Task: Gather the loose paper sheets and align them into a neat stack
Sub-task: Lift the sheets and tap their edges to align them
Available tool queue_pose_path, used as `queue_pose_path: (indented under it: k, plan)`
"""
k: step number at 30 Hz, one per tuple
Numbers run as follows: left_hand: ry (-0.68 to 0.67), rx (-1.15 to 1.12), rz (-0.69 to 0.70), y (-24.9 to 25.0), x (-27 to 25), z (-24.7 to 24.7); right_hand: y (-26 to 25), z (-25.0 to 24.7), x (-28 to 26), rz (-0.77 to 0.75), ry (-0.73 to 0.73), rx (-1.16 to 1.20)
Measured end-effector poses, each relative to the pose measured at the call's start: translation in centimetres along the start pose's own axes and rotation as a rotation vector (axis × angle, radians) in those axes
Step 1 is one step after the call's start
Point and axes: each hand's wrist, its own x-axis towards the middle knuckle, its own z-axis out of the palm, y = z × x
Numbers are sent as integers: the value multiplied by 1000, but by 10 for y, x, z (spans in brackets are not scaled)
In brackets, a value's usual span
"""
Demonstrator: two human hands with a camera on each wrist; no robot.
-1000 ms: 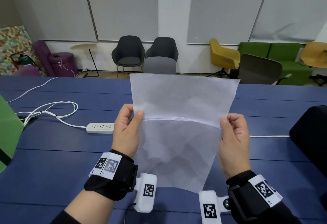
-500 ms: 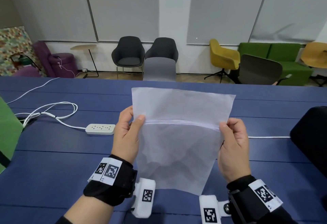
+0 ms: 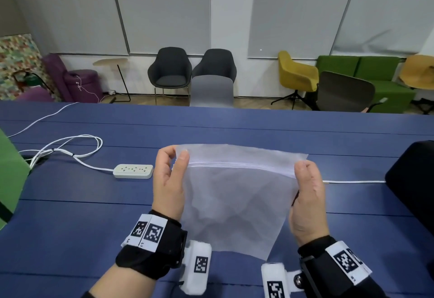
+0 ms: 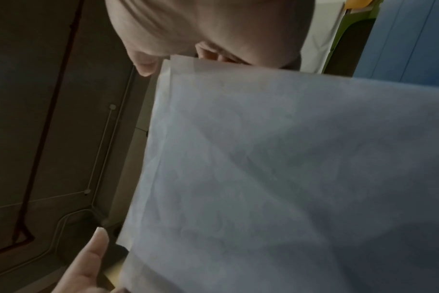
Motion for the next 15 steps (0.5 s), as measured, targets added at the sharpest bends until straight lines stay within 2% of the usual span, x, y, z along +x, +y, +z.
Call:
queue_pose_path:
  k: [4,9,15]
  plan:
    - [66,-17,-56,1,6,7,-3,4,3,69,36,-26]
    - [97,82,-92,-9,15,6,2,6,11,104,95,-68]
    - [27,131,-100,-18,5,-1,8,-2,6,70,-29,-177]
